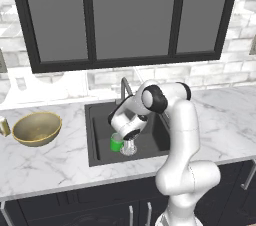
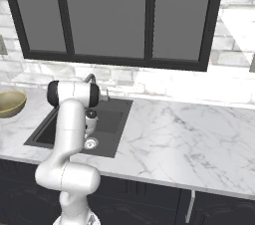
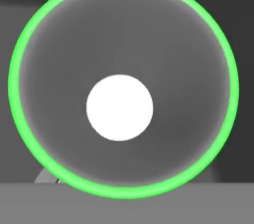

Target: Pick the mug and place it in the sink. Pick the bowl and place it in the open cabinet and then close the cabinet.

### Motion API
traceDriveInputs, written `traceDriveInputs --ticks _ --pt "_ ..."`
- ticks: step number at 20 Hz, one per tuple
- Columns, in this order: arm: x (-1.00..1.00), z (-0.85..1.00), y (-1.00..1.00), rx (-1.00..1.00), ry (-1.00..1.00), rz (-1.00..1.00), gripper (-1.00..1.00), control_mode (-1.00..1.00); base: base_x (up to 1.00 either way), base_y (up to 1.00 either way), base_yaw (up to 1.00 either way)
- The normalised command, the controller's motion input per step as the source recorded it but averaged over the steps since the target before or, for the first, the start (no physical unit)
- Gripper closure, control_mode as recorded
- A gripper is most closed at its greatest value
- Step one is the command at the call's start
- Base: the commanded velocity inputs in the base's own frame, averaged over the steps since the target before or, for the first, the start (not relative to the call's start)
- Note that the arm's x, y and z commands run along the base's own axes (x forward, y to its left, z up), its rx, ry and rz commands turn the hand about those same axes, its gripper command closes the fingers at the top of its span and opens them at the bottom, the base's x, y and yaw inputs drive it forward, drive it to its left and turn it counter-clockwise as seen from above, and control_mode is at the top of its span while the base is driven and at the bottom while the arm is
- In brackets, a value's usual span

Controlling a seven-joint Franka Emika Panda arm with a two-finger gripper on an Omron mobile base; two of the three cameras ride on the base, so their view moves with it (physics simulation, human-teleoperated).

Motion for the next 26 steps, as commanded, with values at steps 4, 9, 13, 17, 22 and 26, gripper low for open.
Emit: traceDriveInputs --ticks 4,9,13,17,22,26 --pt "0.15 -0.11 0.09 0.00 0.00 0.00 1.00 -1.00 0.00 0.00 0.00" --pt "0.15 -0.13 0.04 0.00 0.00 0.00 1.00 -1.00 0.00 0.00 0.00" --pt "0.13 -0.10 0.12 0.00 0.00 0.00 -1.00 -1.00 0.00 0.00 0.00" --pt "-0.01 0.02 0.02 0.00 0.00 0.01 -1.00 -1.00 0.00 0.00 0.00" --pt "0.00 0.05 0.00 0.00 0.00 0.01 -1.00 -1.00 0.00 0.00 0.00" --pt "0.00 0.09 0.00 0.00 0.00 0.01 -1.00 -1.00 0.00 0.00 0.00"
